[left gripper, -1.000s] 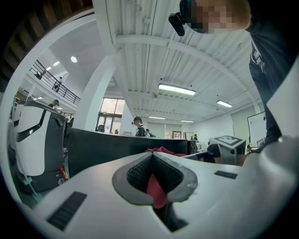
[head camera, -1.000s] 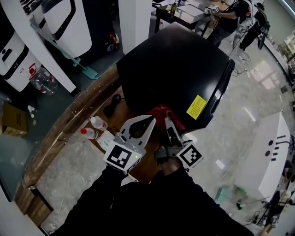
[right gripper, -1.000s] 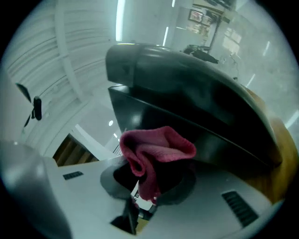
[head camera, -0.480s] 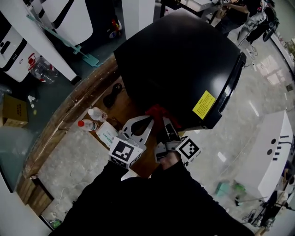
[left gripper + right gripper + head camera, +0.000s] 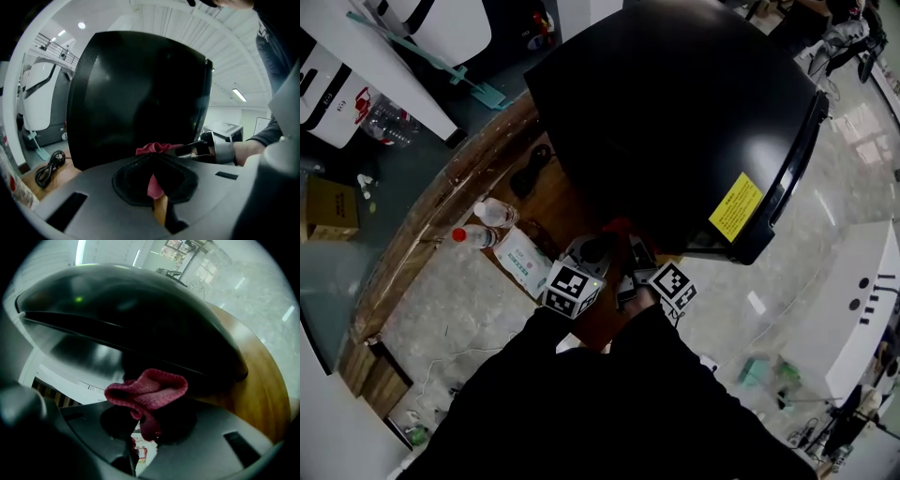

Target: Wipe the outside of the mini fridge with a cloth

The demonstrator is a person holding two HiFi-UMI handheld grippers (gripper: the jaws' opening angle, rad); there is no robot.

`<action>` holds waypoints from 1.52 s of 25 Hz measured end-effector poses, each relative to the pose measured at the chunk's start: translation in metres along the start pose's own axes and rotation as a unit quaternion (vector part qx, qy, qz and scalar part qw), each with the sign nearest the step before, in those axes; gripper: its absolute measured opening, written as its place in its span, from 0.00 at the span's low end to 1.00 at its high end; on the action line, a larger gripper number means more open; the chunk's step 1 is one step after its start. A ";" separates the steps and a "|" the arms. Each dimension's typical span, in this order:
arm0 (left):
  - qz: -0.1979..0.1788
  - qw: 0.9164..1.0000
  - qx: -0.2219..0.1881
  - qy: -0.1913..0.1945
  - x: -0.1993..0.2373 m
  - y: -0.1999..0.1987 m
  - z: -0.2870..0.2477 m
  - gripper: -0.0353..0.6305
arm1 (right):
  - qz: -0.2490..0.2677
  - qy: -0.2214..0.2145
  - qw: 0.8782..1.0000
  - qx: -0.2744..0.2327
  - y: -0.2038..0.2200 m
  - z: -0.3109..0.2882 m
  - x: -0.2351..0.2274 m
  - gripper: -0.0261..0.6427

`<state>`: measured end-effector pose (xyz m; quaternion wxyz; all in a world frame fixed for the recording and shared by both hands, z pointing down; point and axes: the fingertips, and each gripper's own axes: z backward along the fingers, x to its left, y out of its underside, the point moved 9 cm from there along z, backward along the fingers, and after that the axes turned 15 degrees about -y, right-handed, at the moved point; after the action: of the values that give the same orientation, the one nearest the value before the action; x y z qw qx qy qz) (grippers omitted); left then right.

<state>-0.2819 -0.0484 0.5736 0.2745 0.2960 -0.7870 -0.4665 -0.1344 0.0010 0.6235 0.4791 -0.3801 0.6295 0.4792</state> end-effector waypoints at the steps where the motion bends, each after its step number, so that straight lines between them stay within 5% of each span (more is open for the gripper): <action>1: 0.008 1.000 0.015 0.000 0.001 0.010 -0.005 0.06 | 0.004 0.008 1.000 0.004 0.002 0.000 -0.010 0.17; 11: 0.014 0.995 0.102 -0.009 0.000 0.071 -0.021 0.06 | -0.014 0.091 0.996 0.014 0.016 0.006 -0.096 0.17; 19: 0.051 0.996 0.072 -0.014 -0.006 0.046 0.005 0.06 | 0.006 0.111 0.993 0.051 0.016 0.011 -0.099 0.17; 23: 0.038 0.999 0.026 -0.009 -0.014 0.011 0.025 0.06 | 0.060 0.079 0.990 0.097 0.007 0.026 -0.068 0.17; 28: 0.023 1.000 -0.011 -0.010 -0.037 -0.018 0.053 0.06 | 0.118 -0.022 0.981 0.150 -0.006 0.063 -0.006 0.16; 31: 0.018 0.999 -0.038 -0.014 -0.066 -0.037 0.079 0.06 | 0.211 -0.081 0.955 0.192 -0.025 0.100 0.044 0.16; 34: 0.002 0.997 -0.073 -0.012 -0.104 -0.059 0.099 0.06 | 0.331 -0.144 0.906 0.221 -0.056 0.131 0.098 0.16; 38: 0.001 0.993 -0.113 -0.014 -0.152 -0.086 0.118 0.06 | 0.422 -0.207 0.854 0.222 -0.104 0.159 0.156 0.16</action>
<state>-0.2447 0.0958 0.4240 0.2957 0.2556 -0.7333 -0.5563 -0.0386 0.1257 0.4346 0.4219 0.1462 0.7055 0.5504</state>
